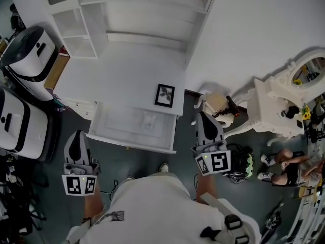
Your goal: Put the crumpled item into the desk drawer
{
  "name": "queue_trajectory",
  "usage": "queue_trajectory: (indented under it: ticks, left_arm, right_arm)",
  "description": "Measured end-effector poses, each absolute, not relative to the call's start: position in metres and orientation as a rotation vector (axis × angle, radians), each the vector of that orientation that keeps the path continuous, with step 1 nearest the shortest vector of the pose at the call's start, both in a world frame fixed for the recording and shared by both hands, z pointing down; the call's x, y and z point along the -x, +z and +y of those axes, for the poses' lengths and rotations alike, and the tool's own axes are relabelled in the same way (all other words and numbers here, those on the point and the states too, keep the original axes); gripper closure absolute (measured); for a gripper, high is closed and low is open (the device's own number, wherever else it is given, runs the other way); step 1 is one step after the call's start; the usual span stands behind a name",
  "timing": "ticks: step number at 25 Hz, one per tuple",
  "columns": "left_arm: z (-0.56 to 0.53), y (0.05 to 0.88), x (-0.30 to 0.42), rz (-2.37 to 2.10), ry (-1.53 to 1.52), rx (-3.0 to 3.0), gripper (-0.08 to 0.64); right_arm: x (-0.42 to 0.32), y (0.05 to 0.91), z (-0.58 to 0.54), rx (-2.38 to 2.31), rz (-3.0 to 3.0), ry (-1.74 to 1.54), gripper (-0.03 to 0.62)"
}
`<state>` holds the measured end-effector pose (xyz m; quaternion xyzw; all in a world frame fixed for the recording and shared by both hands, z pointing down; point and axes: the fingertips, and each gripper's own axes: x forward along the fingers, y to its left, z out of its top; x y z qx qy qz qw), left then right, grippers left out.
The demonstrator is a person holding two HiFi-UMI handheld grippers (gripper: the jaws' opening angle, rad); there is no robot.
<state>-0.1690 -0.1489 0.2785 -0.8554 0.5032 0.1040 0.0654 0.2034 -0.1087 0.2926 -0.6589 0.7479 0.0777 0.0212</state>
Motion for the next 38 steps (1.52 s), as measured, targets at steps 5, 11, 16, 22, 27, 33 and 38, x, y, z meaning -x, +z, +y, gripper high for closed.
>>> queue_trajectory:
  ticks: [5, 11, 16, 22, 27, 33, 38]
  left_arm:
    - [-0.145, 0.285, 0.169, 1.521, 0.32, 2.597, 0.545]
    - [-0.141, 0.294, 0.168, 1.52, 0.316, 2.623, 0.545]
    - [-0.14, 0.294, 0.168, 1.517, 0.313, 2.632, 0.545]
    - [-0.137, 0.297, 0.168, 1.506, 0.315, 2.643, 0.545]
    - [-0.133, 0.298, 0.168, 1.504, 0.316, 2.65, 0.545]
    - [-0.129, 0.303, 0.17, 1.514, 0.316, 2.652, 0.545]
    - [-0.124, 0.304, 0.171, 1.524, 0.311, 2.643, 0.545]
  right_arm:
    - [-0.193, 0.295, -0.107, 2.009, 2.343, 0.211, 0.581]
    - [-0.184, 0.3, -0.102, 1.992, 2.374, 0.186, 0.581]
    - [-0.182, 0.302, -0.1, 1.989, 2.374, 0.169, 0.581]
    - [-0.175, 0.303, -0.097, 1.993, 2.398, 0.185, 0.581]
    - [-0.172, 0.302, -0.093, 1.991, 2.401, 0.192, 0.581]
    - [-0.167, 0.306, -0.09, 1.974, 2.414, 0.177, 0.581]
    - [-0.163, 0.308, -0.091, 1.952, 2.426, 0.176, 0.581]
